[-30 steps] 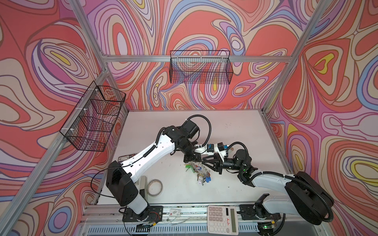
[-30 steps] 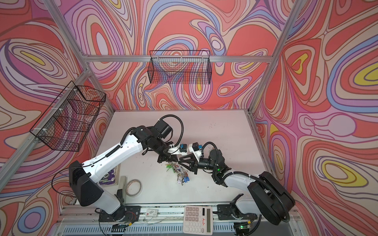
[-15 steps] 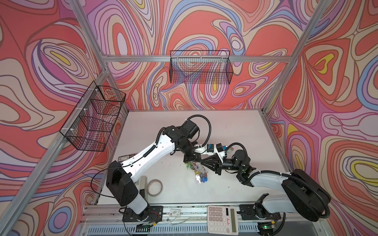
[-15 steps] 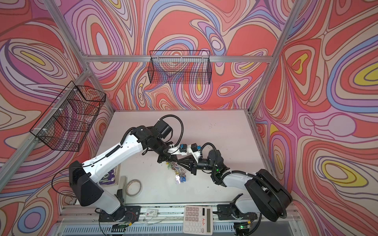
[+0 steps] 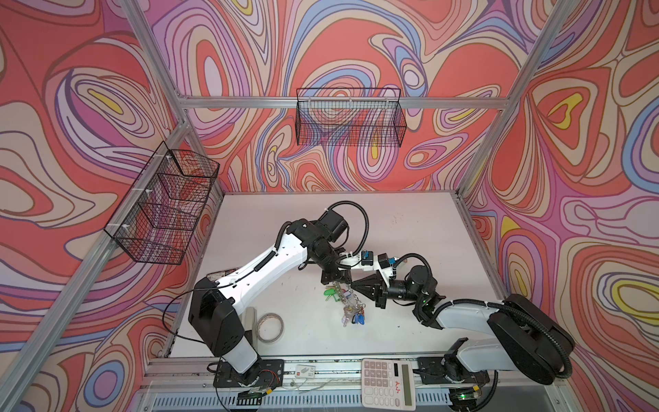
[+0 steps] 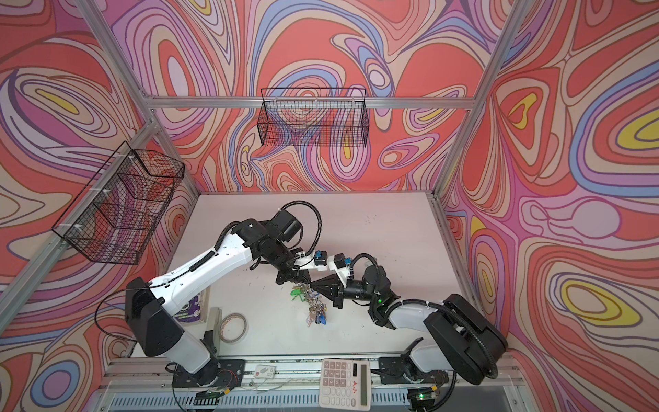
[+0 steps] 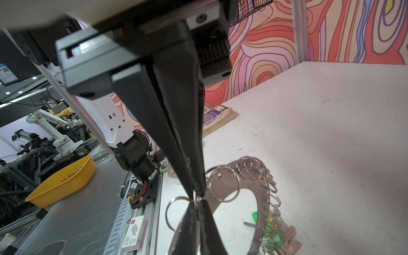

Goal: Attach keys to a key ring
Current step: Pass the keyring.

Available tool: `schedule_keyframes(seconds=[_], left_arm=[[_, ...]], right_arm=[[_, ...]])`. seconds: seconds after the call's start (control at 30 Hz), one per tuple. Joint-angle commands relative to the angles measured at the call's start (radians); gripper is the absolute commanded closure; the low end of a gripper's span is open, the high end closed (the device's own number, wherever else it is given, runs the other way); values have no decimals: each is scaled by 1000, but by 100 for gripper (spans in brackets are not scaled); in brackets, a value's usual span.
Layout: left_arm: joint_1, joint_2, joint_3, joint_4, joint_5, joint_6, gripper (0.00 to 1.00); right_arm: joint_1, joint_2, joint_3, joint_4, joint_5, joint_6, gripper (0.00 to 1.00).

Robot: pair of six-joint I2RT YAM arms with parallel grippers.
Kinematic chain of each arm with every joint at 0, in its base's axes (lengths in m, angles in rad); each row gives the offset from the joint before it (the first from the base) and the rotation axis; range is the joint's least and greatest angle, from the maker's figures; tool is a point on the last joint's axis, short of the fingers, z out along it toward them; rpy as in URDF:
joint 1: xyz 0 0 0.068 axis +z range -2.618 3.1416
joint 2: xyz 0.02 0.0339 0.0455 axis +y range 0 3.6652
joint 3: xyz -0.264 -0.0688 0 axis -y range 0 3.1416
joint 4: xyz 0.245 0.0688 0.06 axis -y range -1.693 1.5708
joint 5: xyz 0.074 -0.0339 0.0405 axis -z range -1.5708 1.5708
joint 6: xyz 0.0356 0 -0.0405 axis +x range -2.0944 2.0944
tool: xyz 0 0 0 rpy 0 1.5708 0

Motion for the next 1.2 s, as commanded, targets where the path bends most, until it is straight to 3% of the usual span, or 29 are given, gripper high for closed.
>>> schedule_keyframes(seconds=[0.0, 0.1, 0.23, 0.37, 0.5, 0.7, 0.77, 1.03, 1.17], left_arm=[[0, -9, 4, 20, 66, -4, 100], [30, -57, -62, 121, 115, -63, 96], [76, -164, -210, 340, 175, -228, 81], [100, -302, -407, 636, 218, -414, 66], [124, -431, -636, 990, 185, -623, 60], [135, -500, -839, 1279, 120, -786, 59], [135, -492, -907, 1399, 73, -840, 64], [136, -416, -1086, 1724, 158, -924, 69], [135, -387, -1101, 1749, 186, -915, 67]], right_arm=[[3, -14, -16, 50, 60, 16, 100], [3, -19, -24, 48, 79, 10, 100], [3, -21, -23, 48, 83, 8, 100], [3, -15, -24, 59, 76, 11, 100], [3, 5, -18, 66, 69, 14, 100], [5, 19, -16, 76, 67, 12, 100], [4, 20, -16, 75, 67, 10, 100], [6, 29, -15, 72, 62, -4, 100], [6, 34, -12, 64, 62, -11, 100]])
